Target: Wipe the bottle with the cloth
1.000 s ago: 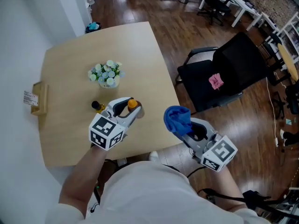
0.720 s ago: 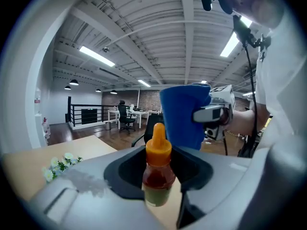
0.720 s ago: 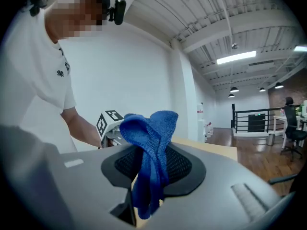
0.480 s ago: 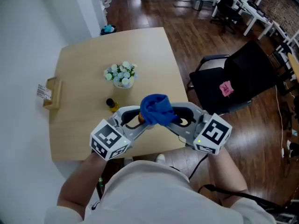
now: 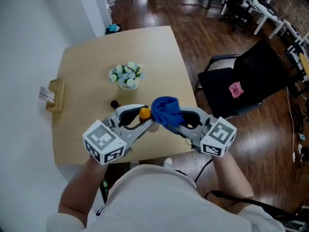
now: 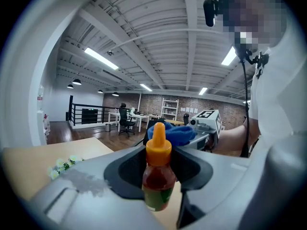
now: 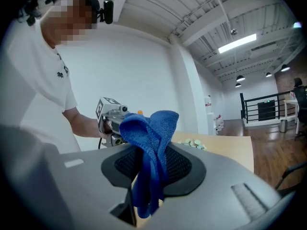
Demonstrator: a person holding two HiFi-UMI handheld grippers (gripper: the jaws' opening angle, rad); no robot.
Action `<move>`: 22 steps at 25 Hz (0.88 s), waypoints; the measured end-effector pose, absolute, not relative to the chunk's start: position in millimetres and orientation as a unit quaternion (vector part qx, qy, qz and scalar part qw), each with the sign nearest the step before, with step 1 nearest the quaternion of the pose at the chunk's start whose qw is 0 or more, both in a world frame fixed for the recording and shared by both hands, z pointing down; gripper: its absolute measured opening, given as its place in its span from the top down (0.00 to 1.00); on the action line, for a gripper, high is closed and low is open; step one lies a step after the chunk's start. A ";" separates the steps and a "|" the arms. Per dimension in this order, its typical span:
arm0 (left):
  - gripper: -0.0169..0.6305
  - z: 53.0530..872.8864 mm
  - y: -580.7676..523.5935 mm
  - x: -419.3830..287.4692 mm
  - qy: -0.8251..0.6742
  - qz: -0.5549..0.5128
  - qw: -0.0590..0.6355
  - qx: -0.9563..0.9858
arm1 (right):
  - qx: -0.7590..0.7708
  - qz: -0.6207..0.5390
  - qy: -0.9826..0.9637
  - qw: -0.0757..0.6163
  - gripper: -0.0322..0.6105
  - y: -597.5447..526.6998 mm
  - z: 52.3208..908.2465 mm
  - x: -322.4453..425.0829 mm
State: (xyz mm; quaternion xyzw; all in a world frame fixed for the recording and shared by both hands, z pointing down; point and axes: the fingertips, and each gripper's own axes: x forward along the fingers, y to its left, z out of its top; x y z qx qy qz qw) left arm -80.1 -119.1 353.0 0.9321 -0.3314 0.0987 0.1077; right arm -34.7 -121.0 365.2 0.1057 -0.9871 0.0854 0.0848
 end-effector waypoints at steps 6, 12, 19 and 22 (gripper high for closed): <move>0.73 331.0 -127.8 -82.1 -0.335 0.079 0.109 0.933 | 0.135 0.121 -0.979 0.092 0.76 -126.7 403.0 -22.4; 0.73 317.7 -135.3 -78.8 -0.339 0.068 0.115 0.931 | 0.156 0.141 -0.971 0.116 0.76 -130.6 438.4 -7.9; 0.73 325.3 -150.1 -79.4 -0.355 0.078 0.131 0.923 | 0.183 0.120 -0.973 0.075 0.76 -132.9 398.7 6.9; 0.73 334.7 -157.1 -84.8 -0.362 0.081 0.136 0.919 | 0.172 0.084 -0.981 0.041 0.76 -125.6 358.1 -7.4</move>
